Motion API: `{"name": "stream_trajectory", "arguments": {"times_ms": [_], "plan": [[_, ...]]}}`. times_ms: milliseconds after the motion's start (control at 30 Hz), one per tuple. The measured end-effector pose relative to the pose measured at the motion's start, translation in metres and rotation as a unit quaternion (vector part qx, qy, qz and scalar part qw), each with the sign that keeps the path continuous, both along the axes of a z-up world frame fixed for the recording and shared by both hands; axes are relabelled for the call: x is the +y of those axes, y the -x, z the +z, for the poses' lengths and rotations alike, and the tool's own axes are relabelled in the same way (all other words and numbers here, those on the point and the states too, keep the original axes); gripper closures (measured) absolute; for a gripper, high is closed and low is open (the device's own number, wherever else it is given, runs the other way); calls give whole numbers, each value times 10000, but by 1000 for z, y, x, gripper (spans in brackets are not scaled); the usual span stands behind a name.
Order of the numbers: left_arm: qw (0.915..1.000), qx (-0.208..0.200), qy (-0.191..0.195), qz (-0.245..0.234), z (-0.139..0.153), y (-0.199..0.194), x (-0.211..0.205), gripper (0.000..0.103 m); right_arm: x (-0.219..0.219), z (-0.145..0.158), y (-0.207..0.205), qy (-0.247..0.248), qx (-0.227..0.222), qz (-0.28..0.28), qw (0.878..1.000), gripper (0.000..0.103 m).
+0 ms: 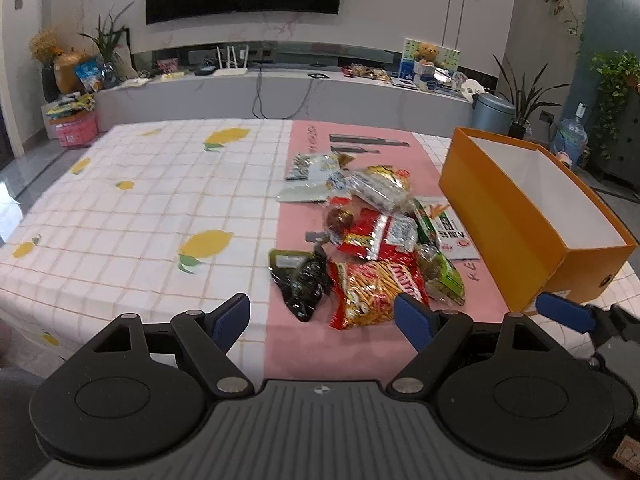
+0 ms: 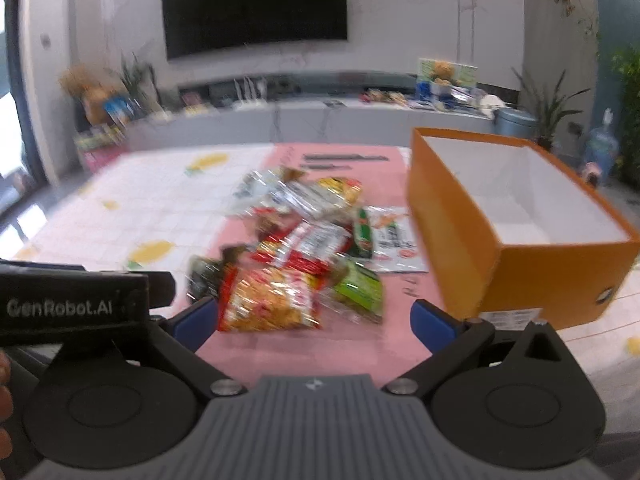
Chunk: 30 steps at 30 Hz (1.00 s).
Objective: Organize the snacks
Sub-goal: 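Reach the right tool to the red-yellow Mimi bag and grasp it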
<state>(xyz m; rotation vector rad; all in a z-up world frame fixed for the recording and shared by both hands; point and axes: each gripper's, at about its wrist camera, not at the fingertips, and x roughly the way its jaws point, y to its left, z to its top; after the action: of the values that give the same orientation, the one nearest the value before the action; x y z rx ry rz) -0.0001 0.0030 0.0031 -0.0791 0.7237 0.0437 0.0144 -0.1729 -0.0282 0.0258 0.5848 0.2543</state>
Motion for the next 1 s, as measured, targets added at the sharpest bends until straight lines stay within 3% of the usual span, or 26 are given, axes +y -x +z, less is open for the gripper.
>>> {"name": "stream_trajectory", "arguments": {"times_ms": [233,433,667,1000], "plan": [[9991,-362,-189,83,31,3,12,7,-11,-6,-1,227,-359,-258,9988,3],[9988,-432,-191,138,39,-13,25,7,-13,-9,-10,268,-706,-54,9971,3],[9983,-482,-18,315,37,-40,39,7,8,-25,-31,161,-549,376,9977,3],[9975,-389,273,515,6,-50,59,7,52,-62,-57,742,-627,802,9920,3]]}}
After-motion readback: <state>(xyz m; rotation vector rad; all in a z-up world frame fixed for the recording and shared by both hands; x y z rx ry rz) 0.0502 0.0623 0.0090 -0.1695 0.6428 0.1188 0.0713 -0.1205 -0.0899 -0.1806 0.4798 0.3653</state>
